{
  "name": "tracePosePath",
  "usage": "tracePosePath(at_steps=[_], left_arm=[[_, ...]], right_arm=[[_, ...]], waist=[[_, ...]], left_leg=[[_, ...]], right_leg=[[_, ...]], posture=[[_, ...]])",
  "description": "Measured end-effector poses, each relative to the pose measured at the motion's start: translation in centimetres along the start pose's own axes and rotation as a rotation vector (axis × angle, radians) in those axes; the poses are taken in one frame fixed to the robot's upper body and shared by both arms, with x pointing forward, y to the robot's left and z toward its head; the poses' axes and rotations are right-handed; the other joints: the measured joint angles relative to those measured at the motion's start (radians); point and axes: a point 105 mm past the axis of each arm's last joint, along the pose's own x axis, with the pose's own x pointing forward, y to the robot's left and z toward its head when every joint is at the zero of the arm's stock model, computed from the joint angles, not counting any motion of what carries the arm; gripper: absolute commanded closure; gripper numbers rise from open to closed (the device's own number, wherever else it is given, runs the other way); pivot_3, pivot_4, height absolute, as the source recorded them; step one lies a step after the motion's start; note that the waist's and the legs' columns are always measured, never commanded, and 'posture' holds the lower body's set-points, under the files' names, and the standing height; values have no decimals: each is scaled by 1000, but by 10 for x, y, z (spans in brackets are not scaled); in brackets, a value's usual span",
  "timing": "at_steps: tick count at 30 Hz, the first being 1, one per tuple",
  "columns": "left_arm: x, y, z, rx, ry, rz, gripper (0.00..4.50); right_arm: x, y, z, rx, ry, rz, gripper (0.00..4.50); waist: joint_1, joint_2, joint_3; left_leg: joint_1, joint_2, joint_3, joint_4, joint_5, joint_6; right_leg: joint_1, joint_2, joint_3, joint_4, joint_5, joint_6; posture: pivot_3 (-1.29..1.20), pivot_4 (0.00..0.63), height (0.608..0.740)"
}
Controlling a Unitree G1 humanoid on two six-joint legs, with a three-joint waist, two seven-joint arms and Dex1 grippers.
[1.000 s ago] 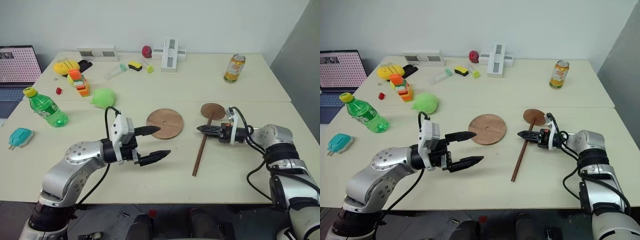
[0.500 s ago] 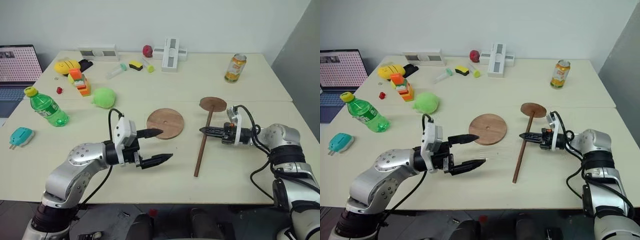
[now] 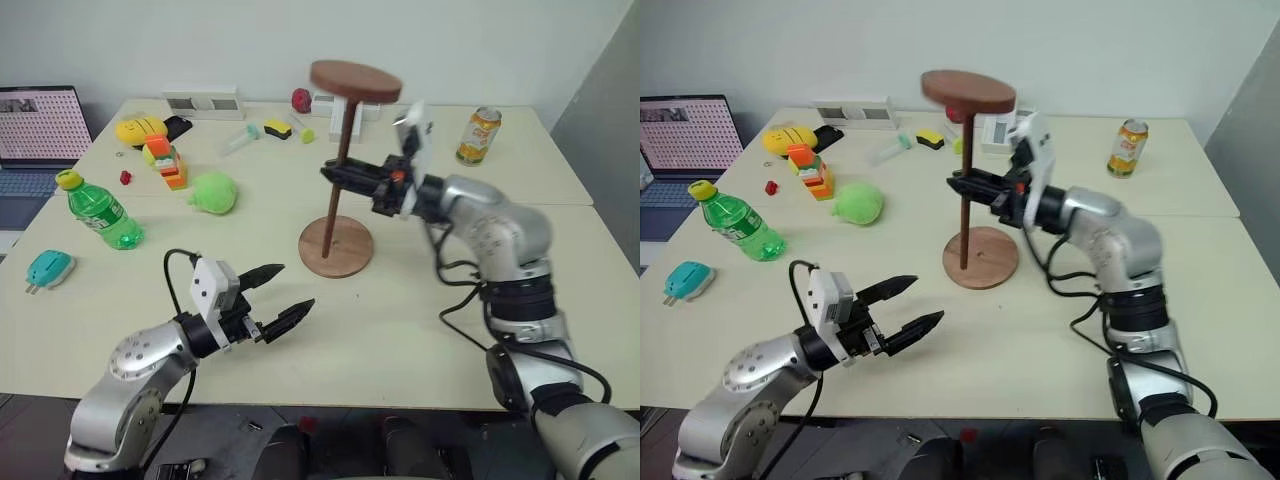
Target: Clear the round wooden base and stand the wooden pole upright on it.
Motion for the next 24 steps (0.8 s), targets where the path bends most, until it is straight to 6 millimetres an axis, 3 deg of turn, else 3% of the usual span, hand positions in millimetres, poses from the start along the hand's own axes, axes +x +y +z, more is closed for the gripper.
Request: tracePosePath(at_steps=[3, 9, 24], left_arm=[[-4, -2, -9, 6, 5, 53, 0], [2, -1, -10, 3, -37, 118, 0], [5, -3, -13, -9, -52, 141, 0]], right_arm=[[6, -13, -25, -62, 72, -68, 4241], [10, -20, -26, -150, 70, -87, 4241], [12, -34, -27, -138, 66, -141, 4241]], waist=[[2, 0, 0], [9, 0, 0], [9, 0, -1]], left_leg=[[0, 0, 0, 0, 0, 0], [3, 0, 0, -1, 0, 0], [4, -1, 0, -1, 0, 0]], right_leg=[[0, 0, 0, 0, 0, 0], [3, 1, 0, 0, 0, 0], [4, 1, 0, 0, 0, 0]], posture=[[0, 150, 740], [0, 150, 740], [0, 150, 740]])
